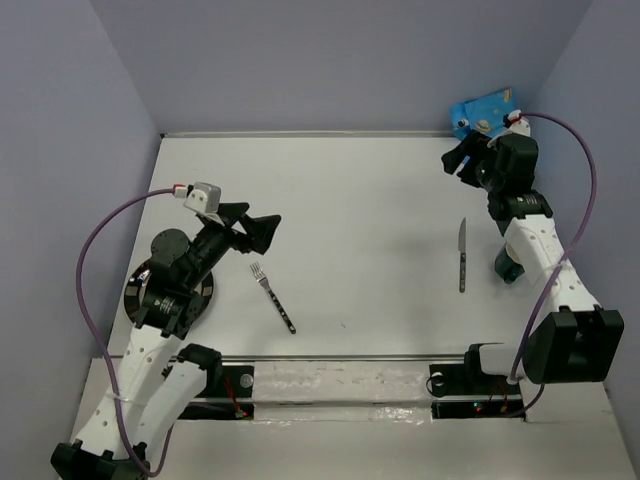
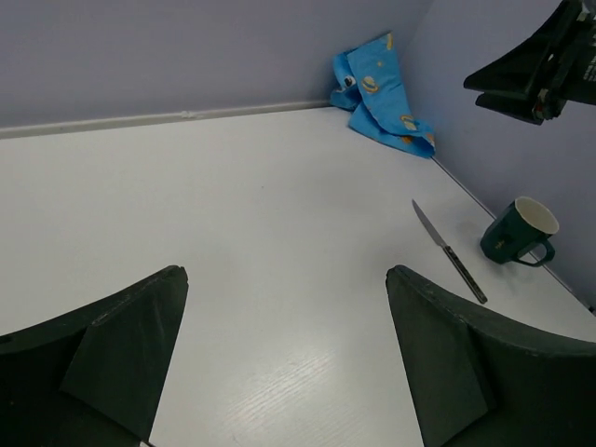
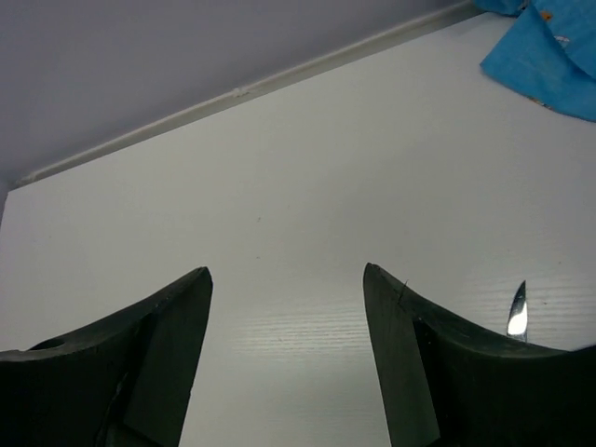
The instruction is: Set the dinner table for one person
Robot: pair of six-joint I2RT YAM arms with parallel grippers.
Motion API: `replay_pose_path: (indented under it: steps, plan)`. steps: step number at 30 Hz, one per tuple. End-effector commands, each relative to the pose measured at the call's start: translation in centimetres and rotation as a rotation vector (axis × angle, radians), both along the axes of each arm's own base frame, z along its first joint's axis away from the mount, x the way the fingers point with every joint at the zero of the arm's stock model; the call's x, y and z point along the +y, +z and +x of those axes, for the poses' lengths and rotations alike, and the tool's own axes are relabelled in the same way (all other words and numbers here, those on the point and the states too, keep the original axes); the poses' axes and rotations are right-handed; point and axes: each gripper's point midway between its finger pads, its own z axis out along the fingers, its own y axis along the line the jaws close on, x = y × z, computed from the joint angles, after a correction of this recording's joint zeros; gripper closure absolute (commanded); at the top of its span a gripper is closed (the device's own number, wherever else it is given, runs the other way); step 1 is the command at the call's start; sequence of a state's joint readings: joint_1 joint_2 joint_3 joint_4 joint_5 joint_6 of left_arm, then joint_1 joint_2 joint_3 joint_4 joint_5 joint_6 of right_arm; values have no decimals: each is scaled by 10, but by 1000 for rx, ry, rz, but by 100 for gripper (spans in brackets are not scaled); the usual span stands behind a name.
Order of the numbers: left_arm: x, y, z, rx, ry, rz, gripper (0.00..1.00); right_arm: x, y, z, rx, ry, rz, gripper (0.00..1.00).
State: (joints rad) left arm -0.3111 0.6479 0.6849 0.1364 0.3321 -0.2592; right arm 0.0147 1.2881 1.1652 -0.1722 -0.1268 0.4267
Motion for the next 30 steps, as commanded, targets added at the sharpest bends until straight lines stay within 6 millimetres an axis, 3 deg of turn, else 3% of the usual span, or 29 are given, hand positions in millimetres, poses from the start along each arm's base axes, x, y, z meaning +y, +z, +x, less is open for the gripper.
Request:
replay_pose_path:
  steps: [1,5,8,9,10,14,15,16,17,19,22,23,24,25,30]
  plan:
    - [3,40,-13,-137,-14,-23,1,-23,23,14,-56,-117,-78,30]
    - [0,43,-18,-157,-41,-33,1,-50,12,26,-31,-250,-159,33]
    - [0,46,-20,-160,-39,-43,1,-73,-11,42,27,-315,-195,32]
    - [0,47,-20,-161,-43,-47,1,-82,-32,50,74,-342,-208,32]
    - [-1,47,-21,-162,-46,-50,1,-92,-41,55,92,-371,-211,33]
    - [-1,47,-22,-160,-50,-56,1,-147,-68,86,150,-502,-212,35]
    - [-1,46,-21,-156,-45,-54,1,-165,-91,93,199,-528,-225,36]
    - [-1,46,-21,-156,-47,-55,1,-173,-79,96,174,-548,-223,36]
    - [-1,47,-22,-157,-44,-56,1,-190,-90,106,198,-575,-239,36]
    - [-1,48,-22,-160,-42,-55,1,-199,-101,114,217,-592,-245,36]
    - [0,48,-21,-161,-40,-54,1,-228,-124,122,262,-638,-259,36]
    - [-1,47,-21,-159,-40,-54,1,-228,-129,127,267,-628,-257,35]
    - [-1,47,-20,-155,-39,-55,1,-237,-145,128,300,-640,-265,35]
    - [-2,45,-19,-148,-40,-52,1,-241,-140,134,289,-644,-286,35]
    - [-3,39,-15,-131,-43,-45,1,-271,-158,146,348,-683,-383,34]
